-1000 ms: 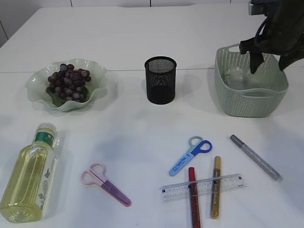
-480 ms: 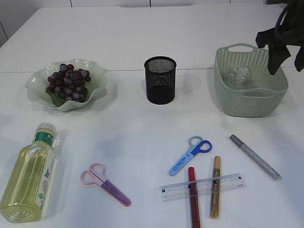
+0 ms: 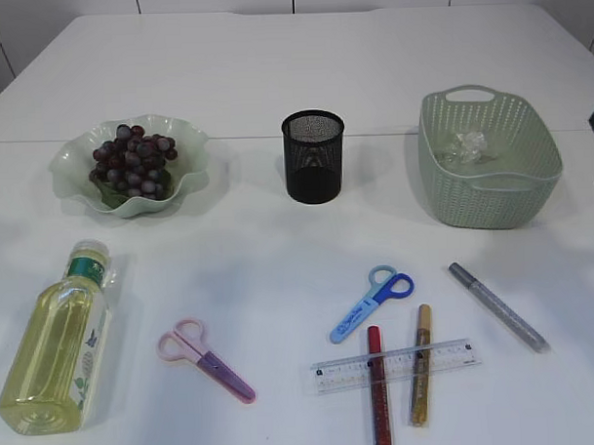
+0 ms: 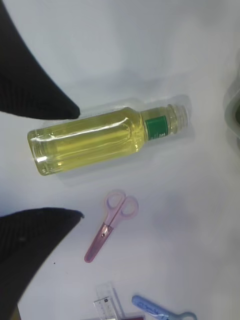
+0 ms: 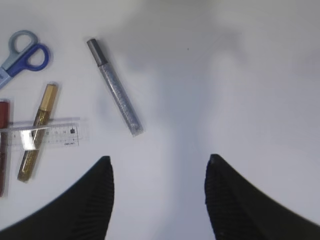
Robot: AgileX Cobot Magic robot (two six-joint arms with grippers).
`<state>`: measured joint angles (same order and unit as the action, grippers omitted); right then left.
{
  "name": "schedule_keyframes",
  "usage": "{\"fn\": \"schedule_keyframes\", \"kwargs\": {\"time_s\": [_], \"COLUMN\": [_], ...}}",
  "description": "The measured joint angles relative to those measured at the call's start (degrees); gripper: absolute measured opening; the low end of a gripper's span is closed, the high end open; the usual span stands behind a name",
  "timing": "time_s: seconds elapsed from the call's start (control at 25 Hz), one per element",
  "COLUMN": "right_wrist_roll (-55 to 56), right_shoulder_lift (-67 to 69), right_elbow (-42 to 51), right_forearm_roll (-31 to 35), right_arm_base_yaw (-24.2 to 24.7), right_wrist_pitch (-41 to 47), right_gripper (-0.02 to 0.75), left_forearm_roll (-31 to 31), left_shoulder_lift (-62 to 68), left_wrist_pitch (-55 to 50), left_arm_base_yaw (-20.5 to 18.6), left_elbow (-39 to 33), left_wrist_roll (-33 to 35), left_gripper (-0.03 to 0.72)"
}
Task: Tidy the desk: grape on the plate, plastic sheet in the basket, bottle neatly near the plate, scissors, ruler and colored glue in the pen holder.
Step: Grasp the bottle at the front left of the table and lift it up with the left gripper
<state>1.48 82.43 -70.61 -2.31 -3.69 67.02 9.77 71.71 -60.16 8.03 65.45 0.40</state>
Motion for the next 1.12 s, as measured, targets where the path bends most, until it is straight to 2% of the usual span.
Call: {"fn": "schedule_keyframes", "kwargs": {"time_s": [0.32, 0.52, 0.8, 0.96, 1.12], "right_wrist_roll": [-0.03, -0.03, -0.03, -0.03, -0.03], "right_shoulder_lift": [-12.15, -12.5, -12.5, -12.5, -12.5], "right_elbow": [4.8, 4.8, 4.81, 4.81, 4.81], "right_forearm_roll": [0.17, 0.17, 0.17, 0.17, 0.17], "right_arm_base_yaw": [0.0, 0.0, 0.0, 0.0, 0.0], "right_wrist_pitch": [0.89, 0.93, 0.72, -0.2, -0.31], "right_gripper": [0.445, 0.443, 0.44, 0.44, 0.44], "left_forearm_roll": [3.2, 0.91, -0.69, -3.54, -10.93], "left_shoulder_lift": [6.59, 14.22, 23.24, 24.72, 25.32], "left_wrist_pitch": [-1.07, -0.69, -0.35, 0.44, 2.56], "left_arm_base_yaw": [0.0, 0.0, 0.28, 3.61, 9.29], "left_elbow": [0.0, 0.0, 0.0, 0.0, 0.0], "left_wrist_roll": [0.0, 0.0, -1.52, -3.85, -11.37], "left_gripper": [0.438, 0.48, 0.485, 0.487, 0.491]}}
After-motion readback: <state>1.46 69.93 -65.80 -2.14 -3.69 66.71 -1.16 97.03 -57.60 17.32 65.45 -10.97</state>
